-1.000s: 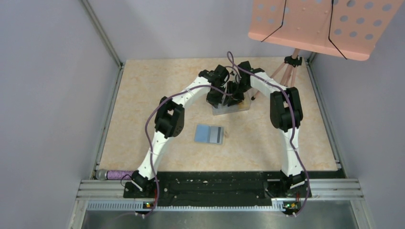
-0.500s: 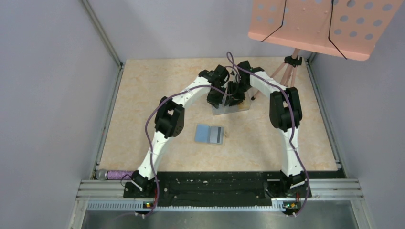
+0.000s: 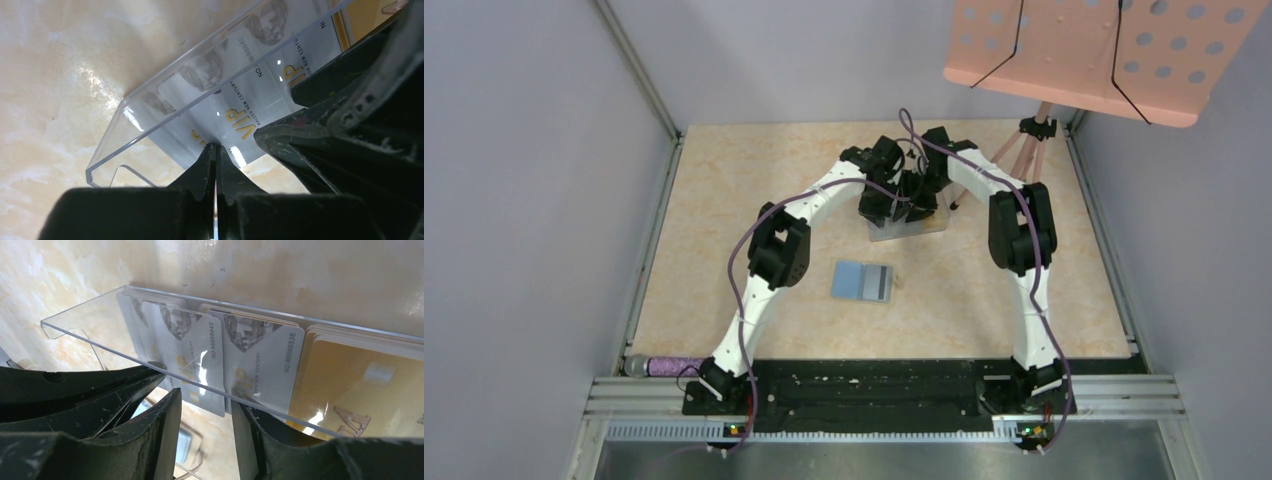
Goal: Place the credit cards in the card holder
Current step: Pick up the credit card from the storage box.
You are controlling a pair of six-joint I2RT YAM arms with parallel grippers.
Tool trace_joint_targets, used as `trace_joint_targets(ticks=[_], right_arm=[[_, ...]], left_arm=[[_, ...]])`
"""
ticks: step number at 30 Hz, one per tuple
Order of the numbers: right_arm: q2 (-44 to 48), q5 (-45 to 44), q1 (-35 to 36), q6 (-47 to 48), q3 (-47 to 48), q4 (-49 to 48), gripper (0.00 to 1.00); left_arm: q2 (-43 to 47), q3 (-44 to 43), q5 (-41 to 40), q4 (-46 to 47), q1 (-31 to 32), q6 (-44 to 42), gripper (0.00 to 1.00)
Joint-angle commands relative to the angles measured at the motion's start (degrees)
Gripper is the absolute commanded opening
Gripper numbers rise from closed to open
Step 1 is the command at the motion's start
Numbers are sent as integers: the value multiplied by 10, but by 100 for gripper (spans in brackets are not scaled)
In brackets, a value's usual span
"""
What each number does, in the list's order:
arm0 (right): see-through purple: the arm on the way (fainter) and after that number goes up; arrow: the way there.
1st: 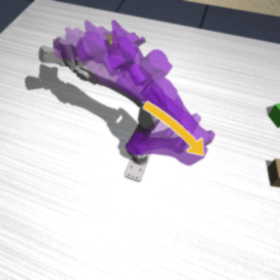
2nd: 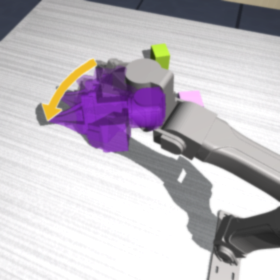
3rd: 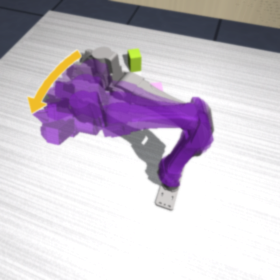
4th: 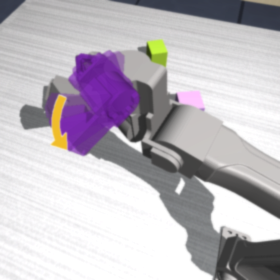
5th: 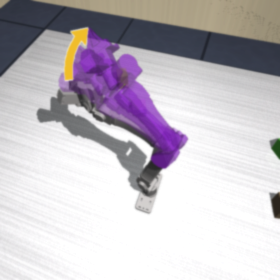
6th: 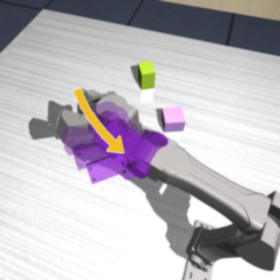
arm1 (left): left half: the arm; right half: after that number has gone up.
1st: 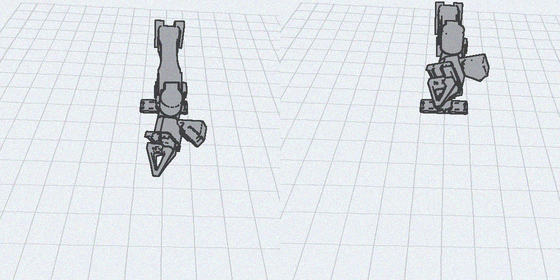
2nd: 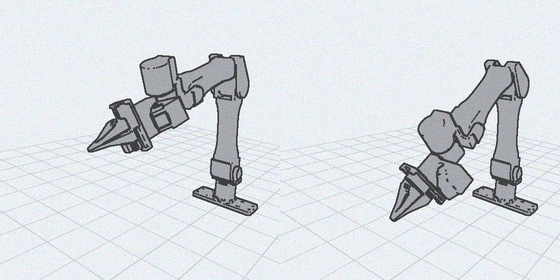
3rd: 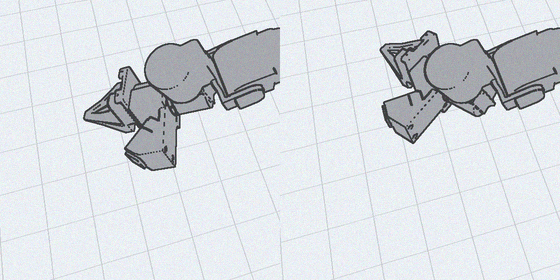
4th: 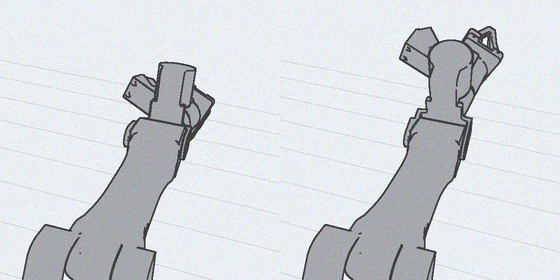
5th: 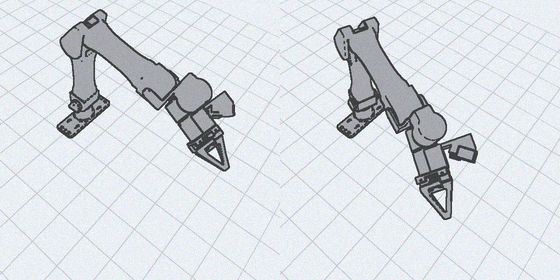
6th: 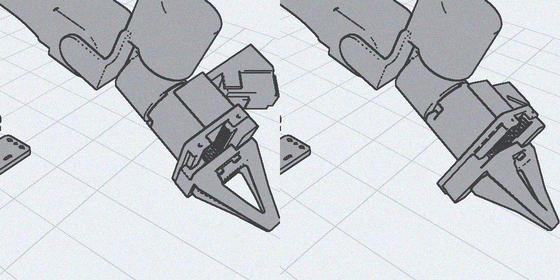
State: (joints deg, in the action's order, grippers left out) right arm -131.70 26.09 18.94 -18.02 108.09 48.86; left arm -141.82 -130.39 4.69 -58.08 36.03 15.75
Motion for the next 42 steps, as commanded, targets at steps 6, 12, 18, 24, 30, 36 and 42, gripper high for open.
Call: trace_joint_targets(ticks=[6, 12, 18, 24, 30, 36, 42], right_arm=[[-61, 85, 1, -5, -32, -45, 43], [-36, 163, -7, -49, -68, -113, 41], [-1, 187, -18, -76, -86, -157, 28], [1, 217, -19, -103, -107, -199, 18], [-11, 228, -16, -96, -113, -200, 16], [-23, 215, -2, -77, -104, -180, 18], [-11, 147, 0, -43, -76, -126, 0]], left_arm=[[-20, 8, 26, -17, 9, -8, 0], [-23, 11, 30, -19, 9, -8, 0], [-22, 16, 29, -17, 9, -10, 0], [-18, 23, 28, -13, 9, -10, 0], [-16, 28, 33, -8, 9, -9, 0], [-12, 29, 30, -6, 9, -10, 0], [12, 38, 19, 6, 7, -5, 6]])
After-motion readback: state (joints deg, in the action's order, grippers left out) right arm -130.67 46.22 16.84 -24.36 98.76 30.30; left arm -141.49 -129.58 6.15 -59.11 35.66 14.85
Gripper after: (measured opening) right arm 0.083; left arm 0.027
